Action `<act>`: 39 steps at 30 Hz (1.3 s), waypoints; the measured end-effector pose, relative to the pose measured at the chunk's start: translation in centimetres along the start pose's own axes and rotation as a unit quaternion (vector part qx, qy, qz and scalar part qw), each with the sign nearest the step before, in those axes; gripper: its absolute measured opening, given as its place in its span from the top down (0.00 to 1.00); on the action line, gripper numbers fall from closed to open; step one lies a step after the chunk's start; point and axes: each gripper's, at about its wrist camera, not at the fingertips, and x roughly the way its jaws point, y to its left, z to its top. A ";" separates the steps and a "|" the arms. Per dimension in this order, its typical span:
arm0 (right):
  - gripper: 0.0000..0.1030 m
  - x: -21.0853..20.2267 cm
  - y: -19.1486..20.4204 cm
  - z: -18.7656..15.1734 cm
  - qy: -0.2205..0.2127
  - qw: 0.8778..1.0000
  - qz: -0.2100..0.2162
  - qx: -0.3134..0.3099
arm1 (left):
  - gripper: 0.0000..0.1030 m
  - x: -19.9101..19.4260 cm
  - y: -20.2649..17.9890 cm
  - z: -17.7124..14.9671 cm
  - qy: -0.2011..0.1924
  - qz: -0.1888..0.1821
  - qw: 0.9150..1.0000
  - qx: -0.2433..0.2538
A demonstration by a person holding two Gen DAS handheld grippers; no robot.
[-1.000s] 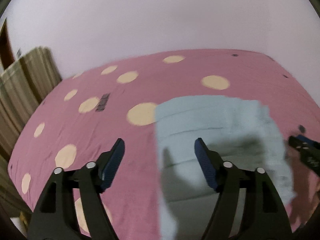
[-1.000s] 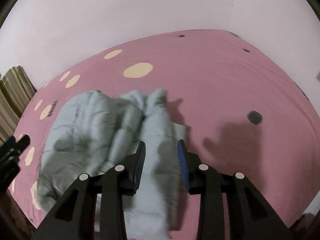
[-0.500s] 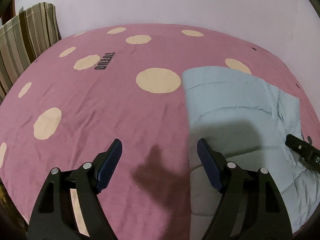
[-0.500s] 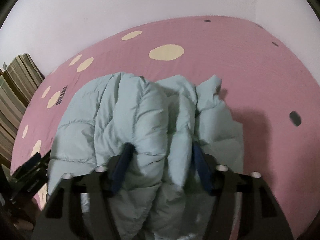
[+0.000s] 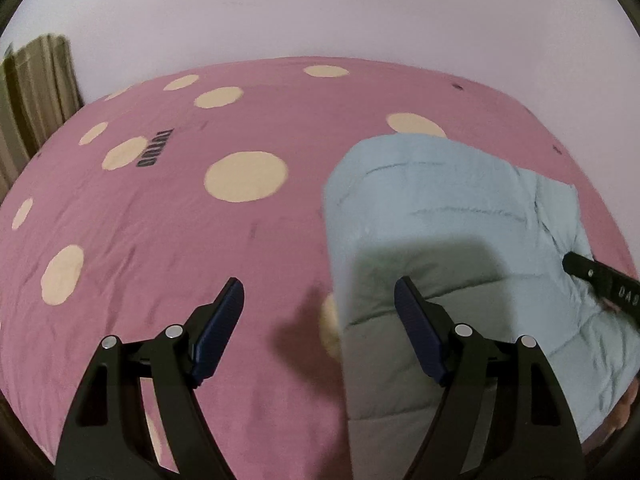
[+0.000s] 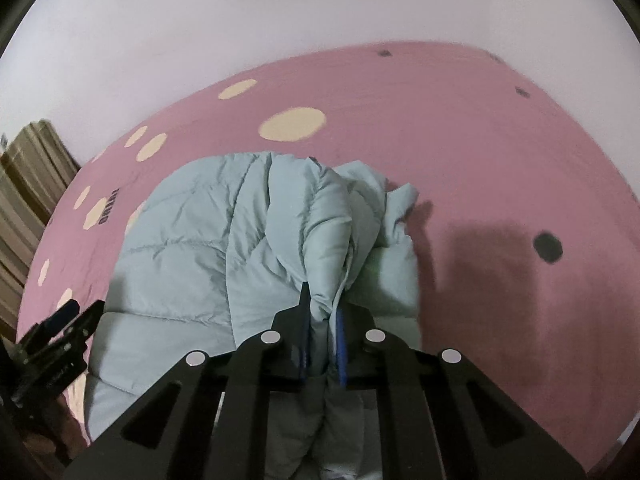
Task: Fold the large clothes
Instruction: 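Grasp the jacket bundle edge with the right tool while the left tool grasps it too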
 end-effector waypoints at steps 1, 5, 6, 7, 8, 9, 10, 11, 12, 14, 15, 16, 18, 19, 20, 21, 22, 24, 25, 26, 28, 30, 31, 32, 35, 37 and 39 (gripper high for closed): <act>0.90 0.4 -0.8 -0.2 0.006 1.000 0.004 0.010 | 0.25 0.3 -0.8 -0.2 0.001 0.006 1.000 0.011; 0.89 2.0 -1.7 -1.0 0.021 1.000 0.001 0.011 | 0.24 1.6 -2.4 -0.8 0.012 0.019 0.999 0.030; 0.89 2.4 -1.7 -1.2 0.024 1.000 -0.001 0.010 | 0.24 1.9 -2.4 -0.9 0.015 0.020 0.999 0.030; 0.89 3.0 -1.6 -1.6 0.026 1.000 -0.004 0.005 | 0.24 2.2 -2.5 -1.1 0.019 0.019 0.999 0.030; 0.88 3.3 -1.6 -1.6 0.027 1.000 -0.005 0.003 | 0.24 2.4 -2.5 -1.1 0.022 0.019 0.999 0.032; 0.88 3.7 -1.6 -1.9 0.029 1.000 -0.006 0.002 | 0.24 2.7 -2.6 -1.3 0.025 0.019 0.999 0.035; 0.88 4.0 -1.6 -2.1 0.029 1.000 -0.007 0.002 | 0.24 3.1 -2.6 -1.4 0.027 0.018 0.999 0.036; 0.88 4.2 -1.6 -2.3 0.028 1.000 -0.008 0.001 | 0.24 3.4 -2.7 -1.6 0.031 0.017 0.999 0.035; 0.88 4.4 -1.6 -2.4 0.028 1.000 -0.009 0.001 | 0.24 3.7 -2.6 -1.8 0.035 0.016 0.999 0.032; 0.88 4.7 -1.7 -2.5 0.027 1.000 -0.009 0.004 | 0.24 4.1 -2.6 -2.0 0.036 0.016 0.999 0.032; 0.88 4.8 -1.8 -2.6 0.025 1.000 -0.009 0.006 | 0.23 4.2 -2.7 -2.1 0.037 0.017 0.999 0.034; 0.88 4.9 -1.8 -2.7 0.024 1.000 -0.009 0.008 | 0.23 4.4 -2.7 -2.2 0.037 0.017 0.999 0.034; 0.88 5.0 -1.8 -3.0 0.019 1.000 -0.012 0.008 | 0.23 4.6 -2.7 -2.4 0.039 0.015 0.999 0.032; 0.88 5.1 -1.7 -3.0 0.017 1.000 -0.015 0.006 | 0.23 4.7 -2.7 -2.5 0.039 0.015 0.999 0.031; 0.88 5.1 -1.7 -3.1 0.014 1.000 -0.017 0.005 | 0.23 4.8 -2.7 -2.6 0.039 0.016 0.999 0.031; 0.88 5.1 -1.6 -3.2 0.011 1.000 -0.019 0.005 | 0.23 4.9 -2.7 -2.6 0.038 0.016 0.999 0.031; 0.88 5.1 -1.6 -3.2 0.010 1.000 -0.019 0.006 | 0.23 5.0 -2.7 -2.6 0.038 0.016 0.999 0.031; 0.88 5.2 -1.7 -3.3 0.007 1.000 -0.019 0.006 | 0.23 5.0 -2.7 -2.6 0.038 0.015 0.999 0.029; 0.88 5.1 -1.6 -3.3 0.006 1.000 -0.020 0.006 | 0.23 5.0 -2.7 -2.6 0.037 0.015 0.999 0.029; 0.88 5.0 -1.6 -3.2 0.004 1.000 -0.021 0.006 | 0.23 5.0 -2.7 -2.6 0.036 0.014 0.999 0.029; 0.85 4.7 -1.4 -3.3 0.000 1.000 -0.021 0.006 | 0.23 4.6 -2.7 -2.4 0.035 0.013 0.999 0.028; 0.84 4.1 -1.2 -3.2 -0.004 1.000 -0.023 0.001 | 0.23 4.1 -2.6 -2.2 0.031 0.013 0.999 0.030; 0.83 3.7 -1.2 -3.1 -0.005 1.000 -0.025 0.000 | 0.24 3.7 -2.5 -2.1 0.029 0.014 0.999 0.033; 0.82 3.1 -1.1 -3.0 -0.006 1.000 -0.025 0.000 | 0.24 3.1 -2.4 -1.9 0.024 0.017 0.999 0.036; 0.76 0.9 -1.0 -2.9 -0.023 0.999 -0.029 -0.001 | 0.24 1.2 -1.7 -1.7 0.010 0.008 1.000 0.024; 0.75 -1.0 -1.0 -2.8 -0.037 0.999 -0.023 0.001 | 0.24 -0.2 -1.3 -1.6 0.001 0.000 1.000 0.015; 0.75 -2.6 -0.7 -3.0 -0.046 0.999 -0.019 -0.003 | 0.24 -1.9 -1.3 -1.9 -0.013 -0.011 1.000 0.014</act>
